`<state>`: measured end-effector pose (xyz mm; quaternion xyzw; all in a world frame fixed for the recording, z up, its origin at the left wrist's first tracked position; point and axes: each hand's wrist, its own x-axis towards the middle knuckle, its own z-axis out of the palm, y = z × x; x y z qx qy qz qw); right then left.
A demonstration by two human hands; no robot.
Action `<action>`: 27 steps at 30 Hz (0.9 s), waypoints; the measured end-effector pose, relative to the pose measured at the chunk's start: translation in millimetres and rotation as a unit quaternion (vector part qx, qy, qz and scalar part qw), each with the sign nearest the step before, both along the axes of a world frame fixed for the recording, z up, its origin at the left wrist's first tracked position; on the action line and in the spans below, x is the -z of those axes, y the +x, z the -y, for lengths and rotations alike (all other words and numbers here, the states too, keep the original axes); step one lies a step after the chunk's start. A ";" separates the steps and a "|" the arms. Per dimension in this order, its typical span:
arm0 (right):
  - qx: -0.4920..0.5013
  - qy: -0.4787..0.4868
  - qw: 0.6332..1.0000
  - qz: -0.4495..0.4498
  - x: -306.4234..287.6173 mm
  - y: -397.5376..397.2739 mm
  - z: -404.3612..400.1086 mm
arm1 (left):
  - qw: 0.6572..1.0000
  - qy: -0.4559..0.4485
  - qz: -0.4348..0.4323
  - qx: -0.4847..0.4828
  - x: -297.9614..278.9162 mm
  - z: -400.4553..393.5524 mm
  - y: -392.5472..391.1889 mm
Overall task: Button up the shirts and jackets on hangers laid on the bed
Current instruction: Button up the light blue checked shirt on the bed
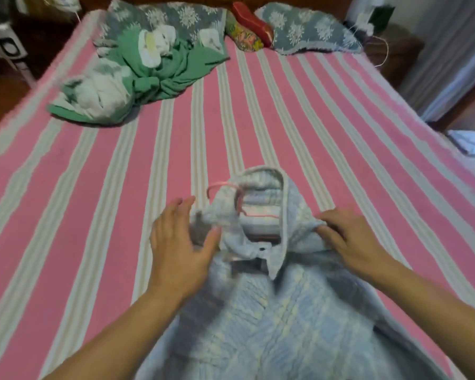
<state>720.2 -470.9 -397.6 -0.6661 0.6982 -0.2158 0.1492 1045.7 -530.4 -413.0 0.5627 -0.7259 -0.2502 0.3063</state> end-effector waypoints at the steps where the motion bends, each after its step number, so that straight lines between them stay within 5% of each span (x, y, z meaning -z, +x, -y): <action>1: -0.004 0.005 1.000 0.005 -10.0 4.5 -15.3 | 0.999 0.046 -0.015 0.016 -22.4 -0.3 -6.8; 6: 0.120 0.069 0.990 0.037 -29.3 19.9 -53.0 | 0.969 0.120 0.123 0.177 -63.4 -4.9 -32.7; 11: 0.318 0.003 0.934 0.164 -64.0 85.9 -71.0 | 0.993 0.078 0.044 0.080 -74.6 -33.9 -51.9; 18: 0.311 0.017 0.901 0.301 -87.9 124.0 -58.5 | 0.996 0.076 -0.012 0.046 -93.4 -44.9 -57.6; 22: 0.325 -0.004 0.903 0.280 -79.6 136.6 -55.9 | 0.998 0.052 -0.021 0.023 -94.7 -57.1 -63.6; 27: 0.430 -0.080 0.819 0.371 -89.2 120.4 -71.0 | 0.999 0.013 -0.010 -0.030 -90.5 -70.7 -59.9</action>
